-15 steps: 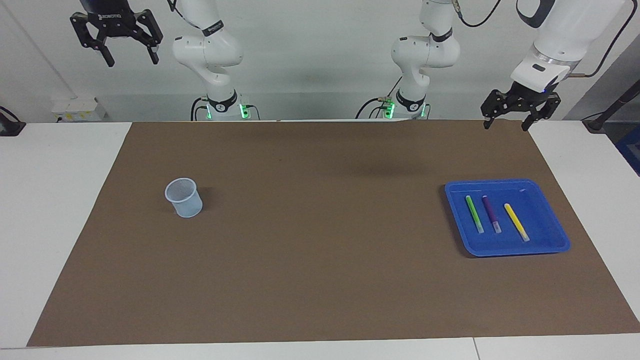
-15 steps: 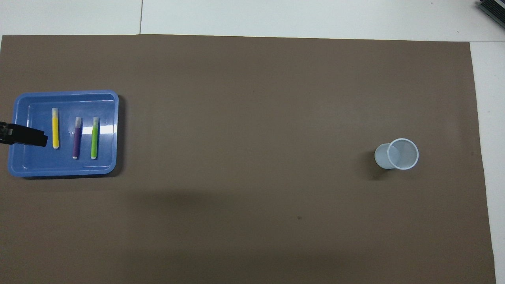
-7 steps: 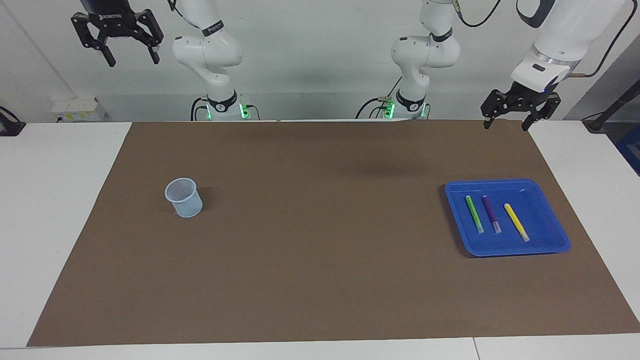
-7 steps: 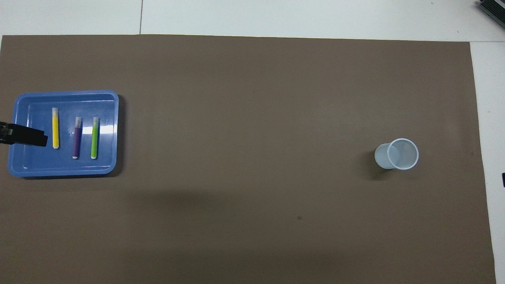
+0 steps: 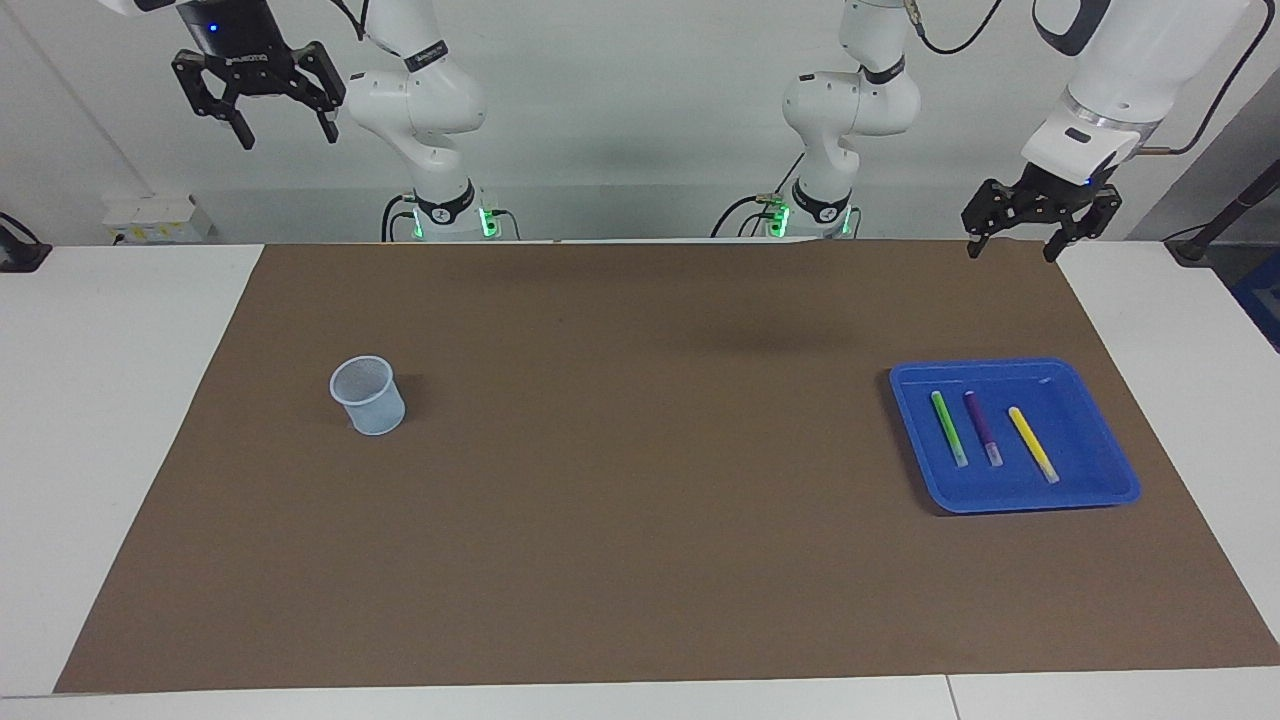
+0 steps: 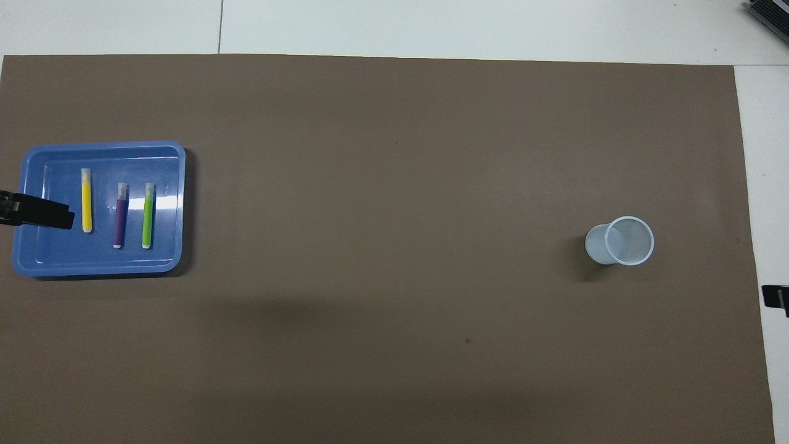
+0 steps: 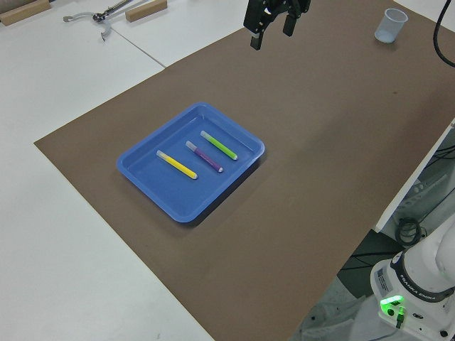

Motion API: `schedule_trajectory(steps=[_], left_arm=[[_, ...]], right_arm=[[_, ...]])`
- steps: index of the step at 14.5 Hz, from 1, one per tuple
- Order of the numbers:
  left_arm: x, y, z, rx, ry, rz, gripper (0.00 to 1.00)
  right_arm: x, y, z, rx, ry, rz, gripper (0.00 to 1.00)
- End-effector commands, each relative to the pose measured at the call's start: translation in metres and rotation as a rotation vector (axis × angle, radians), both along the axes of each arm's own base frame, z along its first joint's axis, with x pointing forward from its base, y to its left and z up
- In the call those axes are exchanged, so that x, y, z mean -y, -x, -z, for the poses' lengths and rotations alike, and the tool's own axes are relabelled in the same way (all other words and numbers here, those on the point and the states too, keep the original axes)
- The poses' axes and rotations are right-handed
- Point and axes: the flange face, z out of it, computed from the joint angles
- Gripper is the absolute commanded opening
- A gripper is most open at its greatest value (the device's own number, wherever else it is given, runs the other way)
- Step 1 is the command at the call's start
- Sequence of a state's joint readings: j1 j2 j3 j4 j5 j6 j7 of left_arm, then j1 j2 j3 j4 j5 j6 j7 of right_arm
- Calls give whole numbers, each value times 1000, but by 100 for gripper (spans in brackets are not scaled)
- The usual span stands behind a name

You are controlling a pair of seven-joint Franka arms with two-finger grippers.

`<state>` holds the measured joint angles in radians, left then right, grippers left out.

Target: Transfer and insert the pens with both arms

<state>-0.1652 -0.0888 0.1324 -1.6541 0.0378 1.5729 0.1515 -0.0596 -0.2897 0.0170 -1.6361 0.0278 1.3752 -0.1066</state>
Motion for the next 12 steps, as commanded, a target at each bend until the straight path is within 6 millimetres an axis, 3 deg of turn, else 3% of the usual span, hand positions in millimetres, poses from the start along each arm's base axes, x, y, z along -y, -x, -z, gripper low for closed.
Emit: schedule_trajectory(steps=[1, 6, 10, 12], left_arm=[[1, 1, -4, 11, 6, -9, 100], [1, 4, -5, 6, 6, -9, 100], [0, 2, -5, 17, 2, -9, 100], [-5, 3, -6, 21, 4, -20, 100]], right_arm=[[6, -11, 7, 6, -16, 12, 100], [6, -14, -9, -13, -3, 10, 100], [4, -17, -4, -11, -13, -140, 100], [7, -20, 2, -24, -16, -128, 100]])
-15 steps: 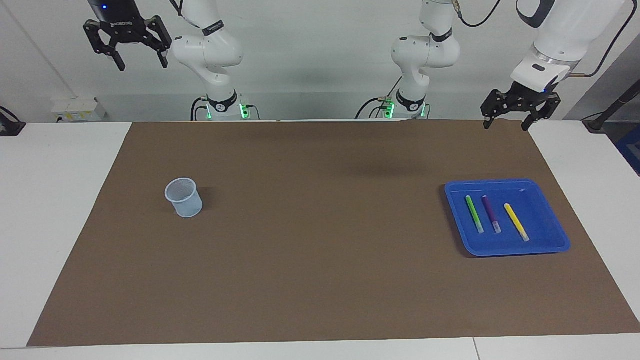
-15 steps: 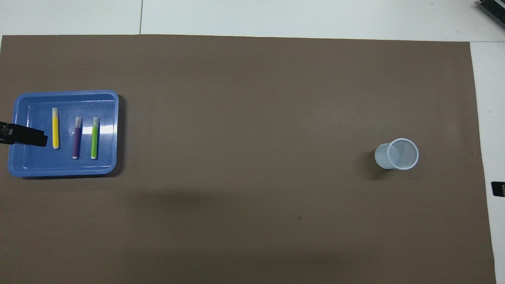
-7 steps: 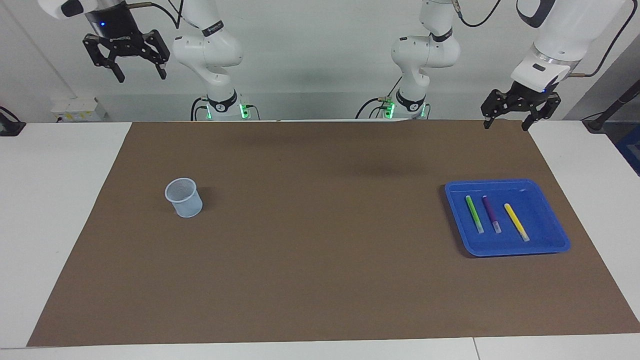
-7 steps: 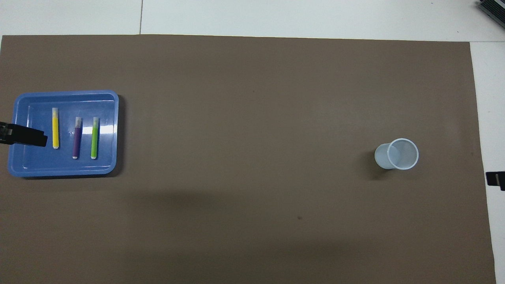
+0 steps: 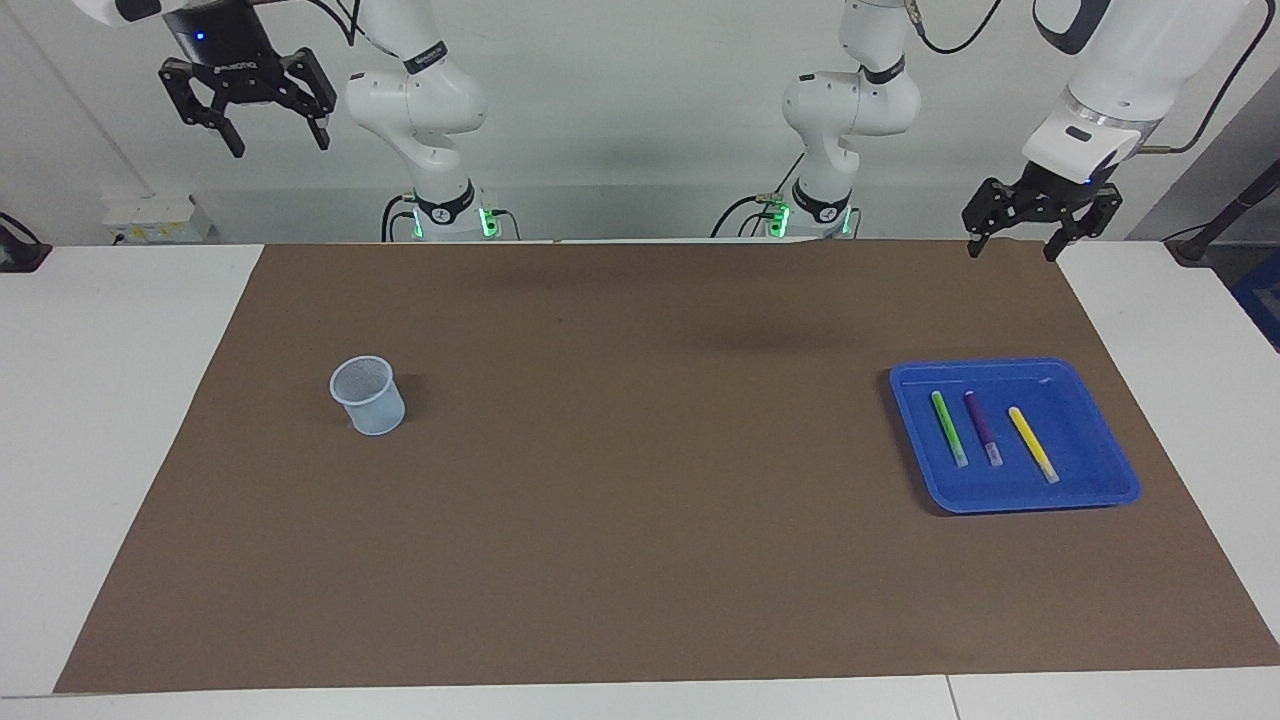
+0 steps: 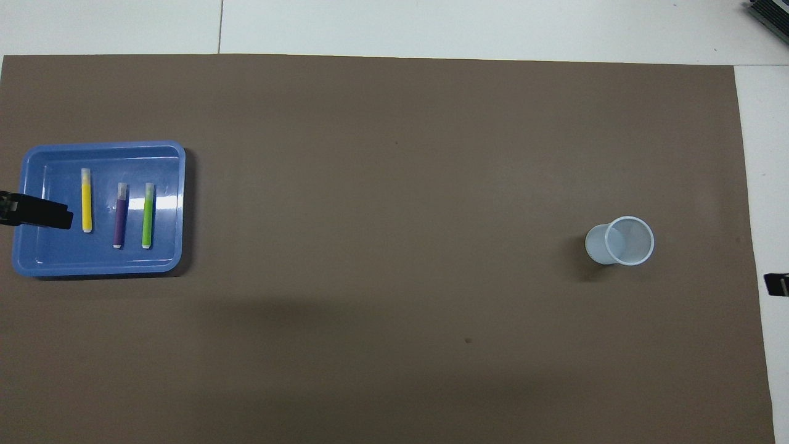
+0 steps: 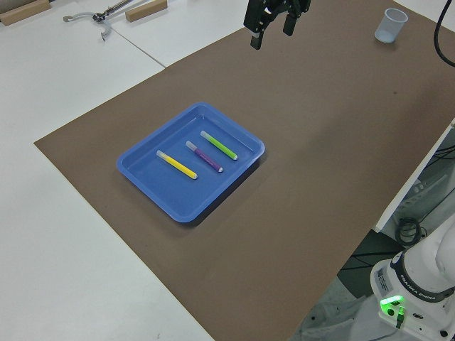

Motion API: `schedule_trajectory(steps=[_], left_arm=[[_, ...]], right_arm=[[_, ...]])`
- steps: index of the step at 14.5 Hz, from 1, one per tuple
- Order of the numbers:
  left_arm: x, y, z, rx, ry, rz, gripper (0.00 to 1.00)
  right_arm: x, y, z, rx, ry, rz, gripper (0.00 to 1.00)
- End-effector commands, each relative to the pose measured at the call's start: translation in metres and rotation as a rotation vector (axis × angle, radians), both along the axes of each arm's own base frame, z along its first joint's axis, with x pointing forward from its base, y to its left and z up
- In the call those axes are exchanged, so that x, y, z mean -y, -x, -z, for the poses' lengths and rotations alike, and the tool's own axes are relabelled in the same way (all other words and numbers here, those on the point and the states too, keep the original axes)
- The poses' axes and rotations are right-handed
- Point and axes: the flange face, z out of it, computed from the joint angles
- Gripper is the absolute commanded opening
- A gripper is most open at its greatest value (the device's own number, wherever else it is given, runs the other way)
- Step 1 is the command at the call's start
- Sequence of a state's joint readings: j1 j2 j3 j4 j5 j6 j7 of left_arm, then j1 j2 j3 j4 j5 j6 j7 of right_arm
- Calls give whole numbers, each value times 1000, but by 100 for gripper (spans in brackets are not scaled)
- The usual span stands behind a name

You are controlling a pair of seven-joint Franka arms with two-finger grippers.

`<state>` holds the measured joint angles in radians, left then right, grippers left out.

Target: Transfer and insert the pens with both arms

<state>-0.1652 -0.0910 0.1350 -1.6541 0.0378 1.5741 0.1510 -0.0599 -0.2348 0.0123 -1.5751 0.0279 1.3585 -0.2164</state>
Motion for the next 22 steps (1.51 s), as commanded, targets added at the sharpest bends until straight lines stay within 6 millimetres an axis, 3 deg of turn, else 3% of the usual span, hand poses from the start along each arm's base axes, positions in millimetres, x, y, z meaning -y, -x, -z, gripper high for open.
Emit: schedule_trajectory(steps=[1, 4, 7, 9, 15, 17, 22], left_arm=[[-2, 1, -5, 32, 4, -15, 100], [-2, -1, -4, 52, 4, -17, 100], [-23, -3, -6, 70, 4, -53, 100], [-25, -3, -4, 72, 4, -58, 100], [-35, -5, 42, 136, -8, -63, 99], [-49, -9, 56, 163, -10, -86, 99], [-57, -25, 105, 173, -17, -101, 96]], right_arm=[[4, -10, 9, -29, -16, -19, 100], [4, -17, 21, -54, -18, 3, 100], [3, -24, 36, -86, -19, 3, 100], [4, -24, 37, -94, -19, 2, 100], [-4, -34, 47, -100, -11, 10, 100], [-24, -39, 52, -108, -11, -21, 100], [-39, -53, 65, -93, -32, -3, 100]])
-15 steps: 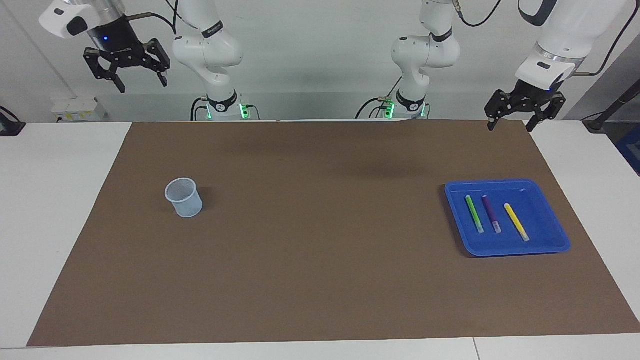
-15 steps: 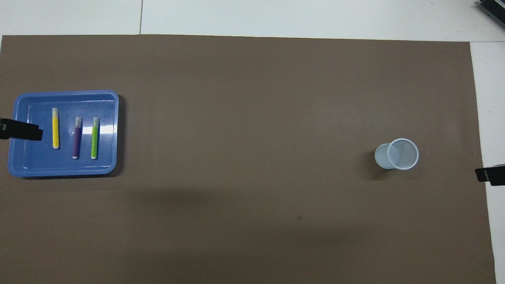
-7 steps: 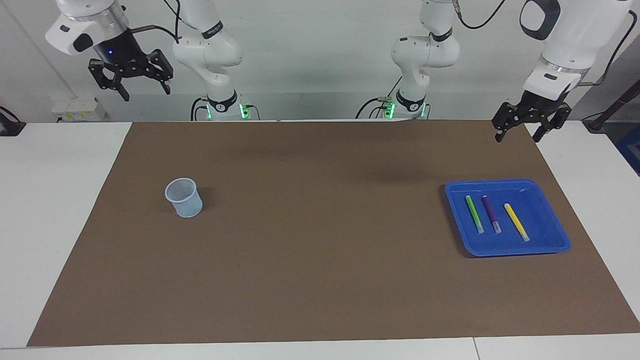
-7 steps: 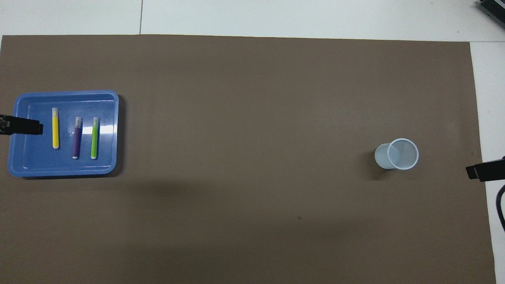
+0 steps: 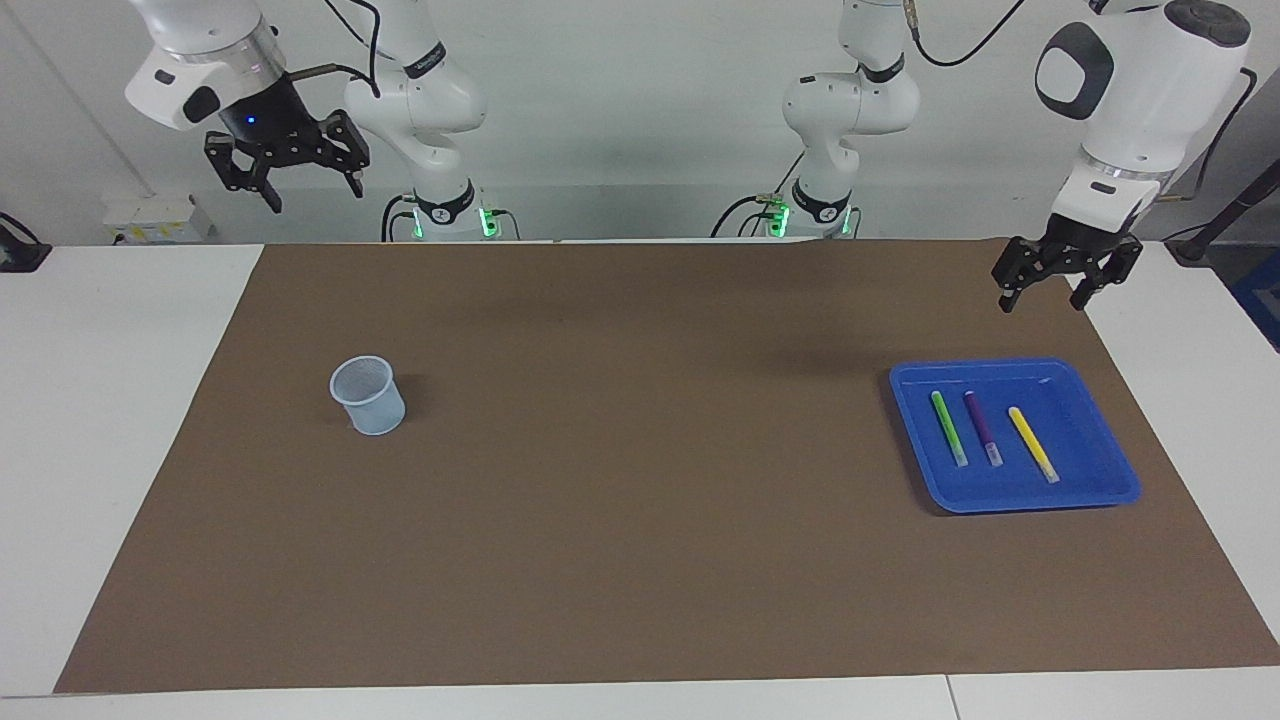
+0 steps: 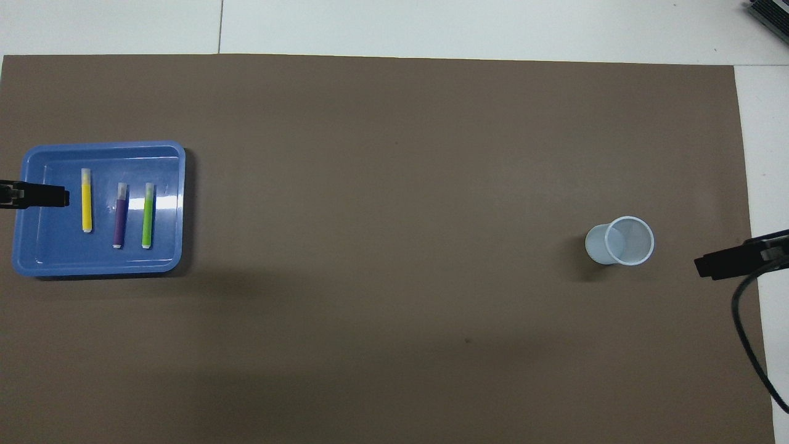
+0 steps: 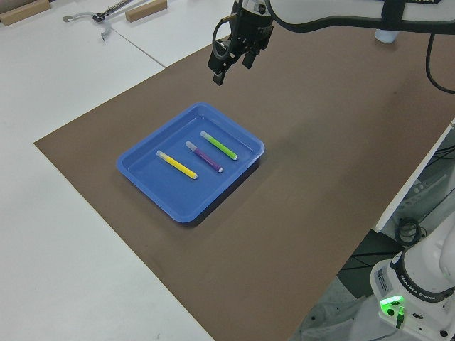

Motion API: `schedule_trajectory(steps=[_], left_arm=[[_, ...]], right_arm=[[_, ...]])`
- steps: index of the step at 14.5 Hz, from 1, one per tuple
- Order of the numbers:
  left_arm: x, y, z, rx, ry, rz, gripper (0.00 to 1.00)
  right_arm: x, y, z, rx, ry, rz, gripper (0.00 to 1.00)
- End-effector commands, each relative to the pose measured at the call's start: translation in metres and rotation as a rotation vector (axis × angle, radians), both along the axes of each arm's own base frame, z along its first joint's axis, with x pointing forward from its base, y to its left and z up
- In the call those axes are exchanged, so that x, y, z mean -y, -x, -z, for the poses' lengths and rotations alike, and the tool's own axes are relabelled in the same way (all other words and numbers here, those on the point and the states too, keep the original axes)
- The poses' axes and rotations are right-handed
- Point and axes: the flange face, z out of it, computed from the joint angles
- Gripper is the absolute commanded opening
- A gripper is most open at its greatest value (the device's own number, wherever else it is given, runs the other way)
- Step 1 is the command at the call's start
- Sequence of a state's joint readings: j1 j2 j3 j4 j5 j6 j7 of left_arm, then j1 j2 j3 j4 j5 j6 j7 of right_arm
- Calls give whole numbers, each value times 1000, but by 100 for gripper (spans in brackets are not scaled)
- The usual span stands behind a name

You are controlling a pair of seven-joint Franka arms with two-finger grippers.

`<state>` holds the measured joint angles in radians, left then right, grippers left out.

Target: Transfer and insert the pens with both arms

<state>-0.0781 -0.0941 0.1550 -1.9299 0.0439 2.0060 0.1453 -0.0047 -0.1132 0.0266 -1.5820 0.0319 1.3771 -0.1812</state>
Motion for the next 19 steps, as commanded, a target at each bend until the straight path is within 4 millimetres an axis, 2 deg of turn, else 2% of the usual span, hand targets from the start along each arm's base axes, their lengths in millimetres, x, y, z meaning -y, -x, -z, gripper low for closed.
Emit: schedule_trajectory(steps=[1, 4, 6, 8, 11, 12, 15, 17, 19], left_arm=[[-5, -7, 25, 9, -15, -12, 96], [-8, -12, 65, 32, -18, -18, 96], [-7, -18, 91, 37, -21, -18, 96], [-7, -24, 106, 41, -21, -41, 96], [-7, -31, 138, 55, -20, -63, 95], [-7, -33, 152, 61, -18, -83, 94], [-3, -39, 185, 57, -14, -131, 90], [4, -39, 203, 49, -9, -158, 86], [6, -37, 211, 38, -3, -184, 85]], right_arm=[[-18, -8, 12, 16, -54, 61, 100], [-52, -11, 34, 25, -72, 156, 100], [-61, -10, 47, 27, -130, 194, 100], [-67, -10, 59, 28, -169, 223, 100], [-96, -6, 65, -1, -181, 331, 100], [-104, -5, 72, -3, -179, 339, 100], [-115, 4, 110, -16, -172, 334, 100], [-121, 4, 119, -19, -193, 341, 100], [-124, -1, 122, -9, -228, 373, 100]])
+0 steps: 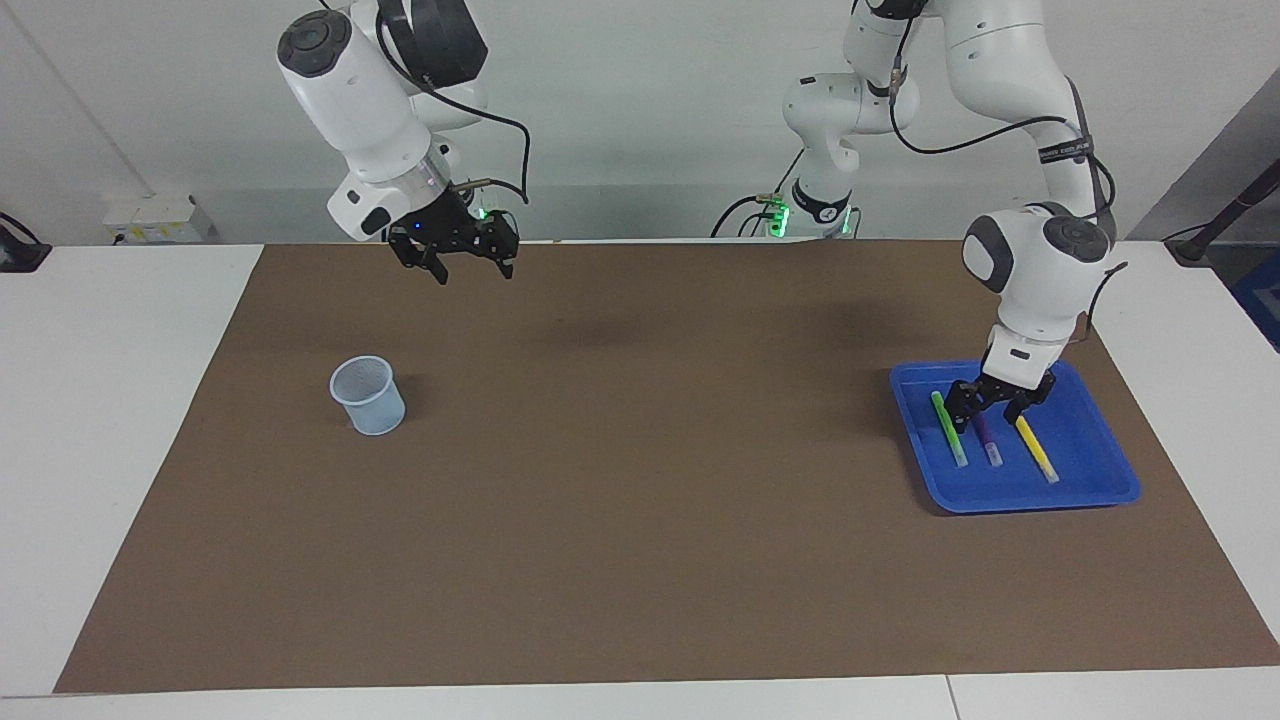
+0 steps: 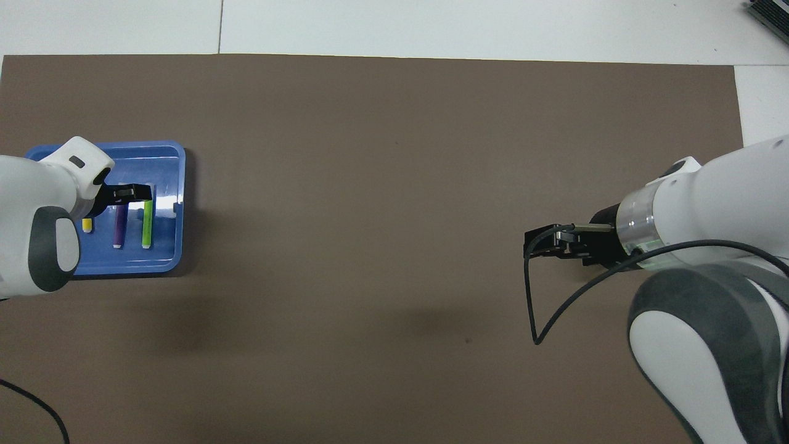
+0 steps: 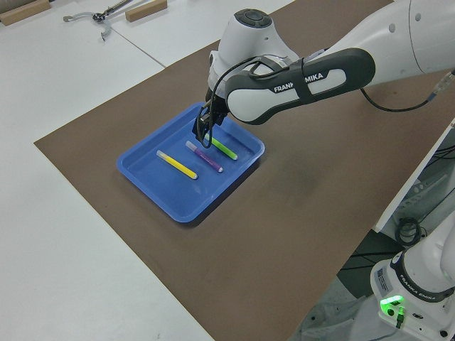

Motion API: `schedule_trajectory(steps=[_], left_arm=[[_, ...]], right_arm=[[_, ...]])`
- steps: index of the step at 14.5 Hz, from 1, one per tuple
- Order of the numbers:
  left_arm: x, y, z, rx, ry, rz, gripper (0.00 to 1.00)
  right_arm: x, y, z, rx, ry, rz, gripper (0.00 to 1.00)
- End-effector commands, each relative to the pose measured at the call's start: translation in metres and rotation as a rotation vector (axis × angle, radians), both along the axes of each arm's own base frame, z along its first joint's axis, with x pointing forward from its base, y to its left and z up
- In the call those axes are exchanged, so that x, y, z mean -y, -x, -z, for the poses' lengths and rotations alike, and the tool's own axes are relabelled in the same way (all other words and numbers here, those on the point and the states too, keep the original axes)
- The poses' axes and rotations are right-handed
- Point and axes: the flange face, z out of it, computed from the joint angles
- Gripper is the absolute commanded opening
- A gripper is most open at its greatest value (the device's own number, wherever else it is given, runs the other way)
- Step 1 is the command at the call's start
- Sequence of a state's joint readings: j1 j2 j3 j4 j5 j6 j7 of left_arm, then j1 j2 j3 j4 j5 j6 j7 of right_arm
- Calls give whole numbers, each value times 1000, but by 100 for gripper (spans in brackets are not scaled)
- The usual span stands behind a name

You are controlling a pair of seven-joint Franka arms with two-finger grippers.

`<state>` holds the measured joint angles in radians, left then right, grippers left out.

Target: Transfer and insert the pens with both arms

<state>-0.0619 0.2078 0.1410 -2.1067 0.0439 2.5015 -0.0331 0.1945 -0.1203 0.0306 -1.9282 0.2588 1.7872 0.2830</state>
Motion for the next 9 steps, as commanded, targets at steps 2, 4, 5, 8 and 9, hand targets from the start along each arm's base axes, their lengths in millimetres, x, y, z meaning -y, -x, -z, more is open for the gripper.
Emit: schedule_trajectory(steps=[2, 4, 5, 8, 9], left_arm=[[3, 7, 12, 0, 1, -36, 83], [5, 7, 26, -9, 0, -33, 81], [5, 6, 30, -9, -1, -32, 81], [7, 5, 33, -8, -2, -29, 81], [7, 5, 34, -9, -2, -29, 81]], right_arm=[[-2, 6, -1, 6, -52, 95, 100], [-7, 6, 0, 17, -54, 98, 100], [-9, 5, -1, 26, -56, 106, 100], [-18, 7, -2, 22, -58, 131, 100], [-18, 7, -1, 21, -57, 131, 100]])
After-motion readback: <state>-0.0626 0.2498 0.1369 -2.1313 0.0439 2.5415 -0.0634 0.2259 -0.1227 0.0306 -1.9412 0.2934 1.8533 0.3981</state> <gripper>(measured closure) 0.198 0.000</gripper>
